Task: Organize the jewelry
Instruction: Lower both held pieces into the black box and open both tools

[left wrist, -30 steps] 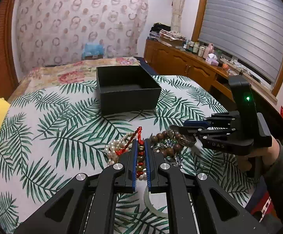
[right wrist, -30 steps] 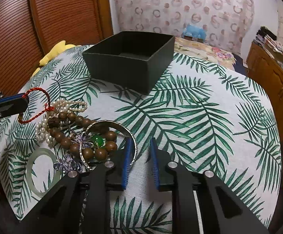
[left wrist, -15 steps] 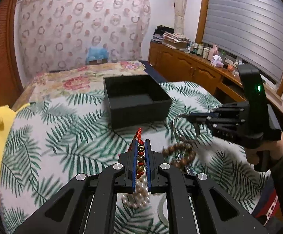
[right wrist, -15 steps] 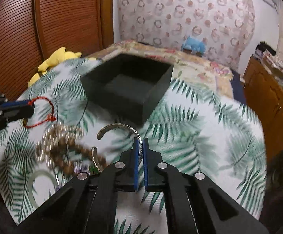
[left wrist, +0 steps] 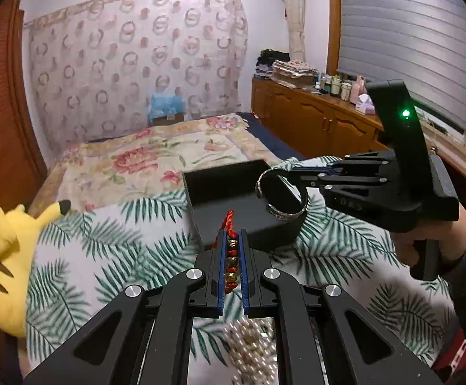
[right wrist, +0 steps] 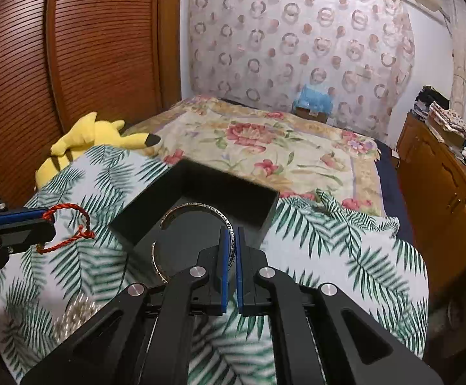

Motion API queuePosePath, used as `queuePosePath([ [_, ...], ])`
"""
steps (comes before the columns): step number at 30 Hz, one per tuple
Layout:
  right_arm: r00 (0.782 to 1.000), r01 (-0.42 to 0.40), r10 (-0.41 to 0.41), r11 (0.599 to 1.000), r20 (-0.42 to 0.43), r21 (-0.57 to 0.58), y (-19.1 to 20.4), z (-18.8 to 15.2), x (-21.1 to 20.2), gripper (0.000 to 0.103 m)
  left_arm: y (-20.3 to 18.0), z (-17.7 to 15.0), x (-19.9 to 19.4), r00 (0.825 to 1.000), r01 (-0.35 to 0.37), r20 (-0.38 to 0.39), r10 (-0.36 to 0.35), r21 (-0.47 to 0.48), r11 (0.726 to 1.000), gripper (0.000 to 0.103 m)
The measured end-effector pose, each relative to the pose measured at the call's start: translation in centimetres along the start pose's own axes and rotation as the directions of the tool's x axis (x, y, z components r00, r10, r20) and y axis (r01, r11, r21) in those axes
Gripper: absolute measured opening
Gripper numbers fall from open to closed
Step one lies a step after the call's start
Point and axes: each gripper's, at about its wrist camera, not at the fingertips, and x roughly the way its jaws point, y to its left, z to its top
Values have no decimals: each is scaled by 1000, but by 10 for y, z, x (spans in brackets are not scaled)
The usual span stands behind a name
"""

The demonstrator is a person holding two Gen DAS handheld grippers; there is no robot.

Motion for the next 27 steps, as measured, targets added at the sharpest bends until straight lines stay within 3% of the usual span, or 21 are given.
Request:
queuePosePath([
  [9, 994, -92, 92, 996, -63, 4, -3, 3, 29, 10, 5, 28, 29, 1000, -15, -9, 15, 17, 1000, 6],
  [17, 997, -70, 69, 997, -45, -29, -13, -2, 8, 11, -2, 41, 57, 999, -30, -38, 31, 27, 999, 6],
  [24, 998, -58, 59, 998, -36, 17, -28, -22, -6, 11, -13, 50, 72, 999, -34, -35, 36, 46, 998, 7],
  [25, 998, -57, 57, 998, -34, 18, -28, -25, -7, 11, -13, 52, 74, 999, -37, -35, 39, 44, 998, 13],
  [26, 998, -57, 57, 998, -31, 18, -29, -27, -9, 11, -12, 55, 75, 999, -42, -33, 43, 38, 998, 30],
  [27, 998, -60, 60, 998, -26, 20, -28, -29, -12, 11, -12, 56, 75, 999, -46, -28, 47, 33, 998, 39],
])
